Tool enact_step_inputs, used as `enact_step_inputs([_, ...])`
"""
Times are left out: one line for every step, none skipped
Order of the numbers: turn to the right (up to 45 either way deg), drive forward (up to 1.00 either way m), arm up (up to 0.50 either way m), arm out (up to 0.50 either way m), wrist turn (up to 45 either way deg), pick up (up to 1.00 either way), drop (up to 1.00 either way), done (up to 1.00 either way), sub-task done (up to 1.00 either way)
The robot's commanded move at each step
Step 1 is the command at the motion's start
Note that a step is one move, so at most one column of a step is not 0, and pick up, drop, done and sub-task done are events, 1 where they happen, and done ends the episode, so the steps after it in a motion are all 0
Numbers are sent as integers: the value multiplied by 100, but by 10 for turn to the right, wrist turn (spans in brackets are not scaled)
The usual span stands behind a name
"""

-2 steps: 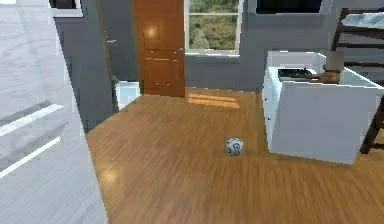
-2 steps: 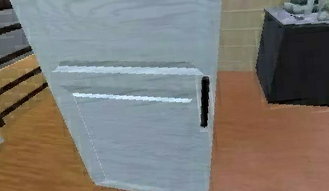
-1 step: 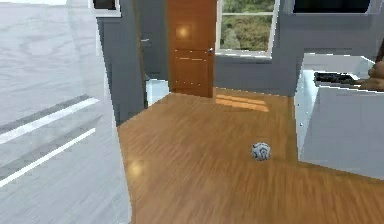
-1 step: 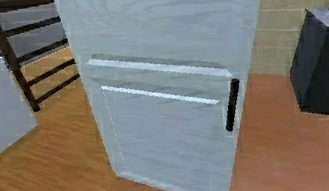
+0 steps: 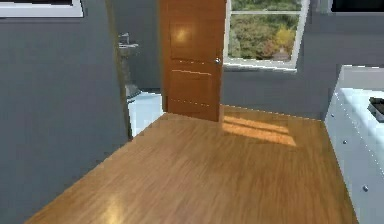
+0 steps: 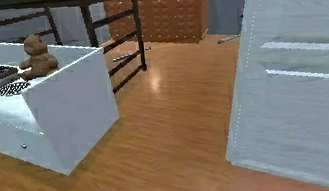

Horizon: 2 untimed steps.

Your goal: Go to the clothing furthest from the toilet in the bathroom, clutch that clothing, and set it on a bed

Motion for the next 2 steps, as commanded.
enact_step_inputs([-120,0,0,0,0,0,0,0,0])
enact_step_inputs([0,10,0,0,0,0,0,0,0])
